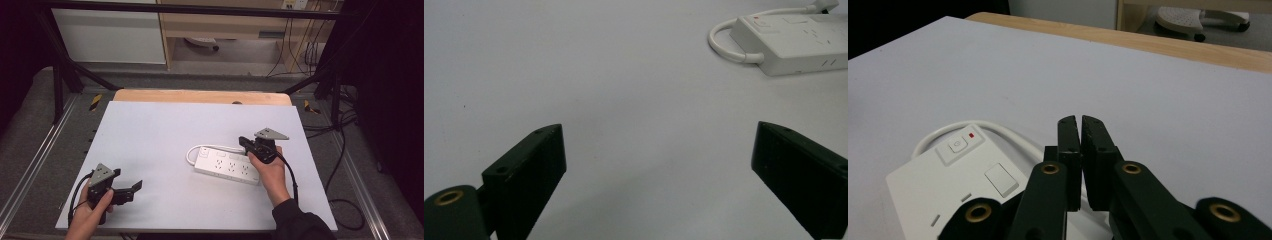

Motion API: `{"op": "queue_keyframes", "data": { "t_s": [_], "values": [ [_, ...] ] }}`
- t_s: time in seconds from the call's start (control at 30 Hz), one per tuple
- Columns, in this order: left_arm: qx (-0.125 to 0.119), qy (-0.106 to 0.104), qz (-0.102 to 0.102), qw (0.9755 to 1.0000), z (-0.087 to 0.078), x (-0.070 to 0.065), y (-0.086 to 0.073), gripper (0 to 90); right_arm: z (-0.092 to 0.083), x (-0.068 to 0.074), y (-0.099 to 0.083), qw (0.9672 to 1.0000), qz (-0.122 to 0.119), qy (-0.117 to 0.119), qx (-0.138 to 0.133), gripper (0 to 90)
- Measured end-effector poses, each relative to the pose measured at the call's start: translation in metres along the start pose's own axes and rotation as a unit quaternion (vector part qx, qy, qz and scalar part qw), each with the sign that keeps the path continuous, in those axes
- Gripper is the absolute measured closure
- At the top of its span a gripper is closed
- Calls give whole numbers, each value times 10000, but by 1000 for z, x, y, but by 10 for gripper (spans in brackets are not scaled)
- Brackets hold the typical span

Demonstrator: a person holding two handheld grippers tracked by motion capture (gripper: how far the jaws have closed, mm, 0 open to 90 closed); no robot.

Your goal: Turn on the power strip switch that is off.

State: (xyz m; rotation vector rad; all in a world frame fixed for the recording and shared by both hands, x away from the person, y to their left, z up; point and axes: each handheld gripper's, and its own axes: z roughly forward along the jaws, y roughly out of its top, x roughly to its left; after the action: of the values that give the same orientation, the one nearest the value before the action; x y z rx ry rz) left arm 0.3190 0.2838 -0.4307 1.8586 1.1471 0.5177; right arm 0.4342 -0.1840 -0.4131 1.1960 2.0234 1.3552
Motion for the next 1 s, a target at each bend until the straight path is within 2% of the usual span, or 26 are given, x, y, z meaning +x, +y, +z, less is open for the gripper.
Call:
{"op": "queue_keyframes", "data": {
  "t_s": [0.4, 0.7, 1.0],
  "values": [
    [4, 11, -4, 10000, 0, 0, 0, 74, 5, -1, -6, 9997, 135, 93, 198, 891],
    [14, 9, -4, 10000, 0, 0, 0, 74, 9, -2, -10, 9994, 136, 98, 299, 897],
    [17, 11, -1, 10000, 1, 0, 0, 74, 11, -8, -16, 9984, 341, 133, 428, 900]
  ]
}}
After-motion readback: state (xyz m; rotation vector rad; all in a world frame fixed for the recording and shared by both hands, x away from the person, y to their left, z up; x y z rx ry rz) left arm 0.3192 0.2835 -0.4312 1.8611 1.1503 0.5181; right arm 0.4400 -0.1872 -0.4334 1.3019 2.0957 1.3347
